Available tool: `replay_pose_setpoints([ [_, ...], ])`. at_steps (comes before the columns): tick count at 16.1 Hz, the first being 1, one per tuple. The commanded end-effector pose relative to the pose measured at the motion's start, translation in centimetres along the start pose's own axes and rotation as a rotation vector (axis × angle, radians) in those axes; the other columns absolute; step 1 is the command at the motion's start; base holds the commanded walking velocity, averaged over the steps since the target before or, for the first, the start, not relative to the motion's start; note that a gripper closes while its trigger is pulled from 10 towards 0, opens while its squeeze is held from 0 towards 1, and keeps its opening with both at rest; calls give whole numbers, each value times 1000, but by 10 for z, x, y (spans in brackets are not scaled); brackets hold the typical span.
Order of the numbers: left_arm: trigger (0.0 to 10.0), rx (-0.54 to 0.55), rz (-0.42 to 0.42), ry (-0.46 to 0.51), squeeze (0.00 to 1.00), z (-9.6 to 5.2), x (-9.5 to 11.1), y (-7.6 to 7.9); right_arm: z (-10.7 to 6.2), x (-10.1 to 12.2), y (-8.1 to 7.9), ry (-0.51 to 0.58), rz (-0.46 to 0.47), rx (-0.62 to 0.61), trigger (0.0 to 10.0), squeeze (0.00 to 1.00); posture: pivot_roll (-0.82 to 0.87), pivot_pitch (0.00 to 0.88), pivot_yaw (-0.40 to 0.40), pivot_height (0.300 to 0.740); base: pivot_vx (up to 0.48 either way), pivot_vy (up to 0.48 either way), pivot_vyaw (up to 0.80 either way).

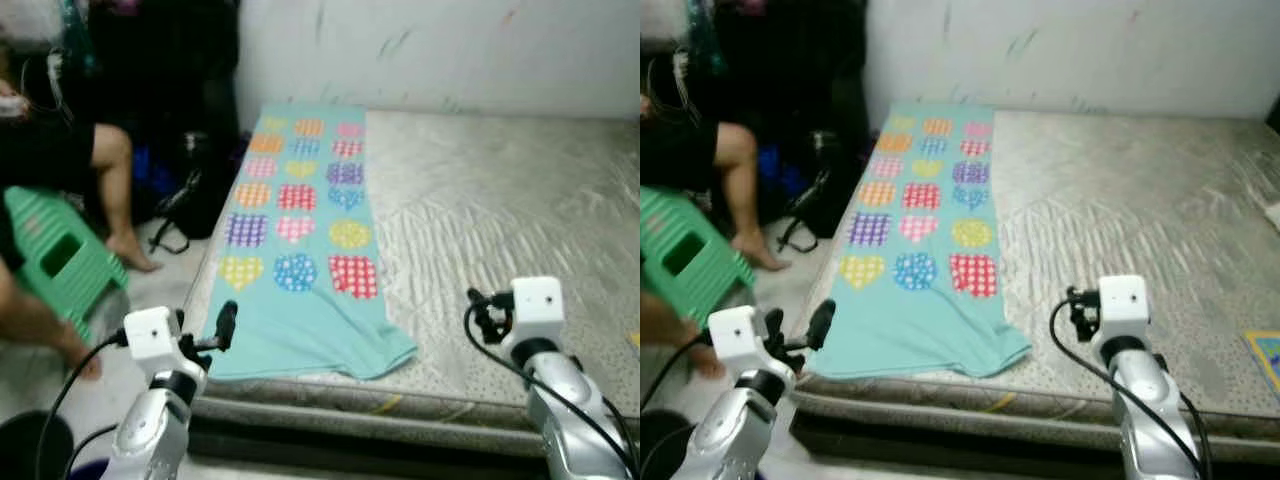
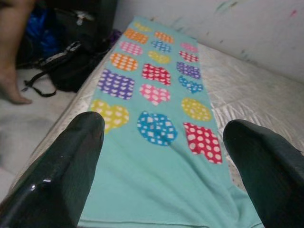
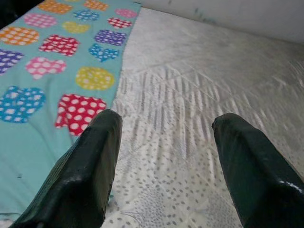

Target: Clean up the room

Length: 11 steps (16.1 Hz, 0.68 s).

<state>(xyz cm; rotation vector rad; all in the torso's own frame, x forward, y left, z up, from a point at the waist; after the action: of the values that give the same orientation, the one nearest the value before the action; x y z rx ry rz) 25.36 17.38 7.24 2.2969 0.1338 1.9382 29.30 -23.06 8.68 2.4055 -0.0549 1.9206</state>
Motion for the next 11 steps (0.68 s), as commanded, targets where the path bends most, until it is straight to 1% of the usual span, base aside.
replay_pose_setpoints([
  [1, 10000, -6, 3, 9, 0, 1, 4, 0, 2, 6, 0, 17, -8, 3, 10000, 0, -85, 0, 8, 740, 0, 0, 0],
  [5, 10000, -18, 2, 10, 0, 0, 4, 1, 1, 5, 1, 16, -7, 0, 10000, 0, -85, 0, 8, 740, 0, 0, 0],
  [11, 10000, -26, -6, 1, 0, -1, 3, 3, 2, 5, 2, 9, -8, 1, 10000, 0, -82, 0, 3, 740, 0, 0, -800],
])
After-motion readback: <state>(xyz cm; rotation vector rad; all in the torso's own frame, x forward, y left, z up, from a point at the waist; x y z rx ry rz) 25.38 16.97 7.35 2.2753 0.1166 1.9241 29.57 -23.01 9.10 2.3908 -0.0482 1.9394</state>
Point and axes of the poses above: a point about 5 cm out from each wrist's last joint towards the gripper, its own z axis pointing out of the wrist towards the gripper, its own x axis along the axis of the wrist's last joint, y = z × x, the point moved 3 cm from there along z, pointing out of the wrist towards the gripper, and after that the axes turned 9 degrees about z, right-handed, at the moved point
